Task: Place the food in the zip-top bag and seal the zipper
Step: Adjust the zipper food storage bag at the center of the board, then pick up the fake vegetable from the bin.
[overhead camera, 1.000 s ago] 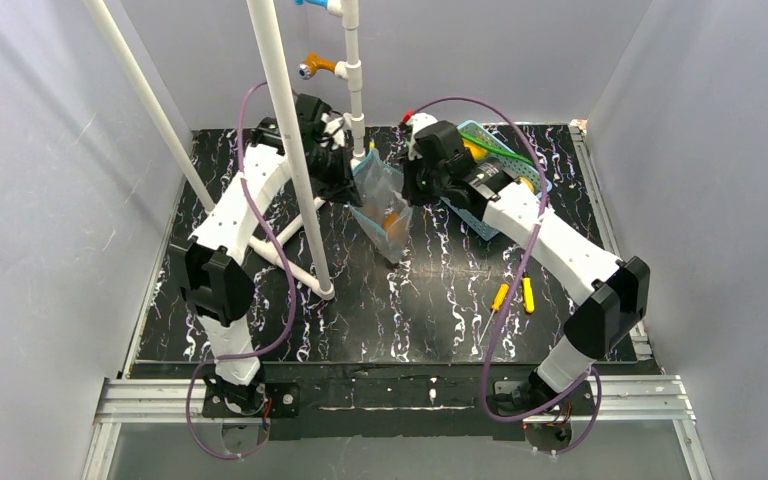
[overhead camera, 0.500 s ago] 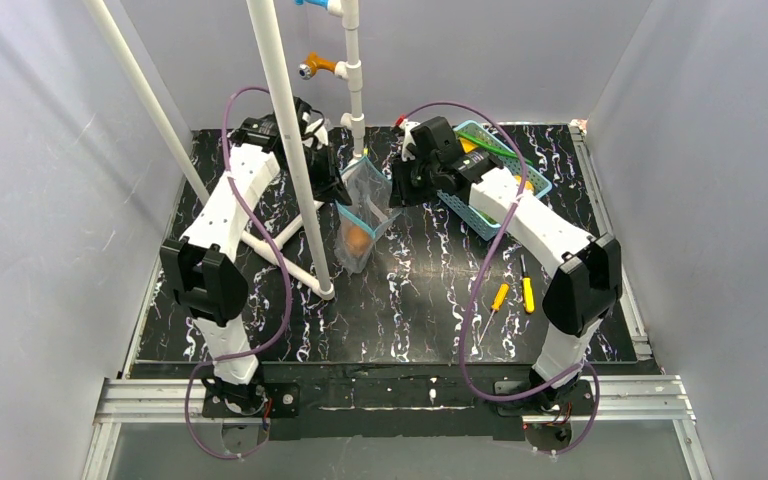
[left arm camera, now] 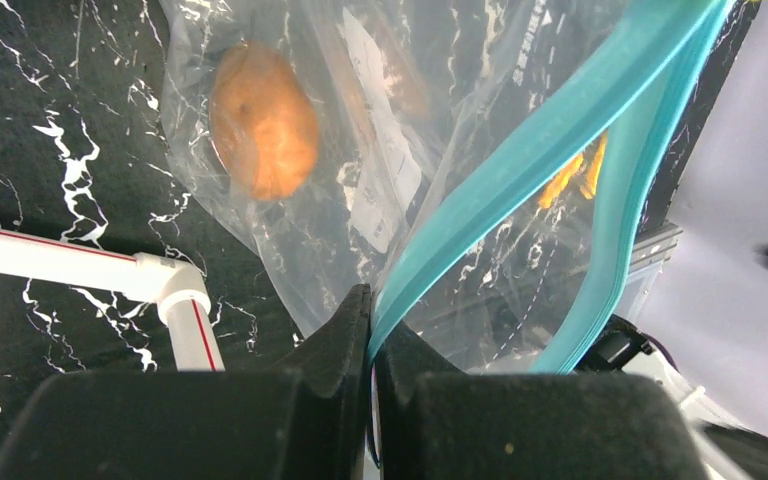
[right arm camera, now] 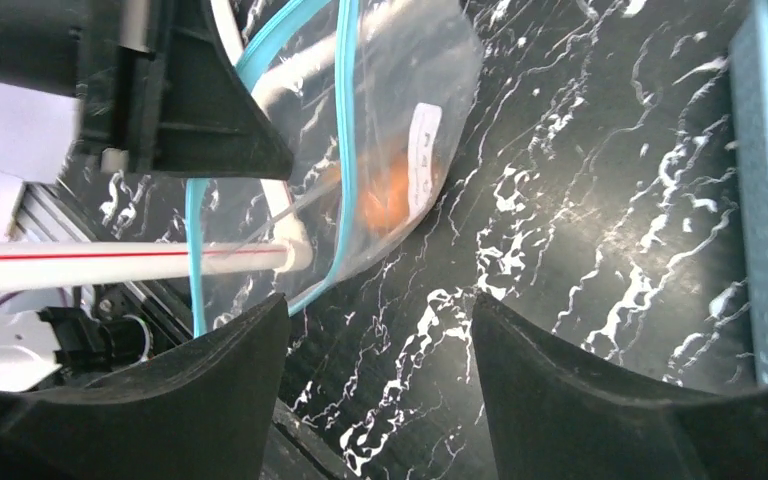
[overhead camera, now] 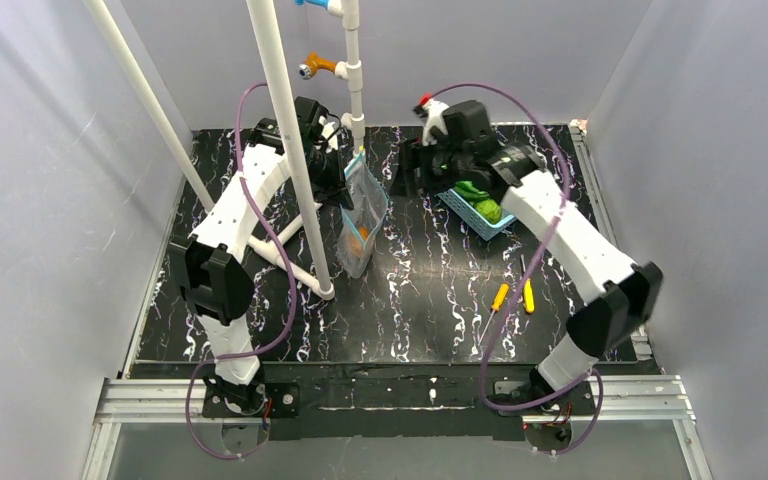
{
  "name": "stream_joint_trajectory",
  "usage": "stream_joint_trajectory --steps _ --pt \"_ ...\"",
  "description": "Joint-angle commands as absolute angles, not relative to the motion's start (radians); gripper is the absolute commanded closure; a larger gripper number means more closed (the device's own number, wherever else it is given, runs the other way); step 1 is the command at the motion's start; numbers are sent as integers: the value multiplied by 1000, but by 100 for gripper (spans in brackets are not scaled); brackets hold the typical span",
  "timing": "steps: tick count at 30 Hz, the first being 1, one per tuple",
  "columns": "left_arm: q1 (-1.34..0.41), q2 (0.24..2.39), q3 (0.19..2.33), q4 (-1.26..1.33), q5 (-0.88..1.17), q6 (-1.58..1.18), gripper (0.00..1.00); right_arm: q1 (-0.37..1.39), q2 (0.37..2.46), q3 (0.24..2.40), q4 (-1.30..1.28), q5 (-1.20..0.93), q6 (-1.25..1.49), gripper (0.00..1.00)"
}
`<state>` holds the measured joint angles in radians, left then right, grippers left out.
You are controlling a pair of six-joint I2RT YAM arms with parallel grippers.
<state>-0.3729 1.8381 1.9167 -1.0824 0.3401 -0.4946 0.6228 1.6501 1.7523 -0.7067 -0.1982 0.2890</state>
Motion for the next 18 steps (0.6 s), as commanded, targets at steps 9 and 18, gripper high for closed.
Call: stream_joint_trajectory --steps 9,18 --pt "-370 1859 1990 -1119 337 -500 100 221 1490 1471 -493 -189 394 15" --pt "-372 1858 1970 -1118 347 -493 100 103 1699 1570 -579 -47 324 21"
